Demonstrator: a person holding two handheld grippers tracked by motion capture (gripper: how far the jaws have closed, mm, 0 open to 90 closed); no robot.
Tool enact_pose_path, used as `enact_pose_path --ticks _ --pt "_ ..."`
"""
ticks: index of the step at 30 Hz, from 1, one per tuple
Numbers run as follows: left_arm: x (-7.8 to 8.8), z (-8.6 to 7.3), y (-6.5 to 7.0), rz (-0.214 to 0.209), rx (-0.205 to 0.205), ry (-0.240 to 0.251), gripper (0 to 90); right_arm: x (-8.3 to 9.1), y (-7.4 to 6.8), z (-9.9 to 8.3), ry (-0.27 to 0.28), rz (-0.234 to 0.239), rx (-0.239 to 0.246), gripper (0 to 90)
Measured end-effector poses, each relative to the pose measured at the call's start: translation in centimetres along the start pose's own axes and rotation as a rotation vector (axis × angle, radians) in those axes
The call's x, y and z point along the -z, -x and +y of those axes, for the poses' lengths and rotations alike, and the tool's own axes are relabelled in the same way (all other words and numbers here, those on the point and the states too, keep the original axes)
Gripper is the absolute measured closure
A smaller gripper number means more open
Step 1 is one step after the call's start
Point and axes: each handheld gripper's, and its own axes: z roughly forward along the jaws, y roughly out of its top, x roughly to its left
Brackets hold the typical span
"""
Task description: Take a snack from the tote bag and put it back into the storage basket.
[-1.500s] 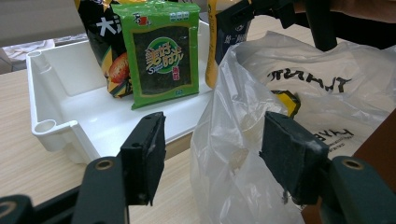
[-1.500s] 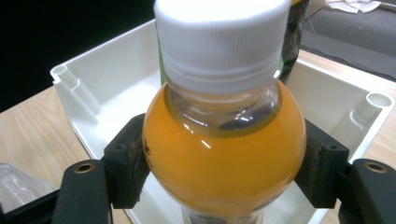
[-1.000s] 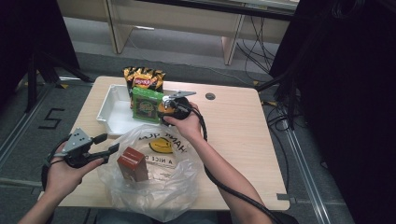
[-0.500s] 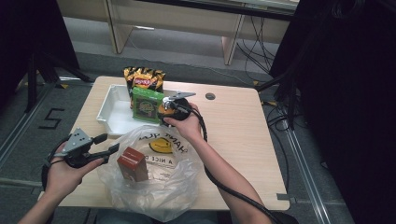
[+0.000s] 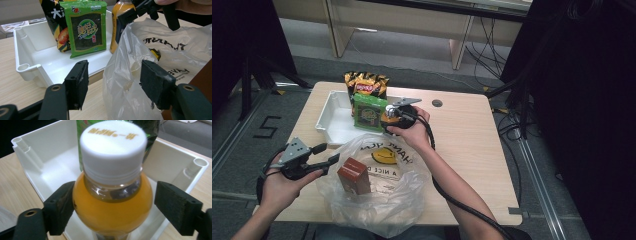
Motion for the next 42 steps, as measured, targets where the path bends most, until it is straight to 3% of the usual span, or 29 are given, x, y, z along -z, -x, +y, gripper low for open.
enact_pose_path --ticks 6,16,19,28,42 --pt "0.0 0.0 0.0 -0.005 0.003 0.006 39.4 0.8 0.0 -0.1 0.007 -0.013 0.026 18.2" --pt "0.0 0.0 0.1 0.003 0.000 0.003 39.2 2.8 0.1 -0.3 0.029 -0.016 0.018 19.6" --pt "0.0 0.0 0.1 0.001 -0.002 0.003 39.2 3.7 0.1 -0.1 0.016 -0.004 0.019 19.7" --pt "0.1 0.0 0.1 0.005 0.000 0.007 39.1 5.8 -0.2 -0.2 0.067 0.011 0.018 22.0" --pt "0.1 0.0 0.1 0.008 0.005 0.011 39.1 9.0 -1.3 -0.8 0.082 0.039 0.039 23.0"
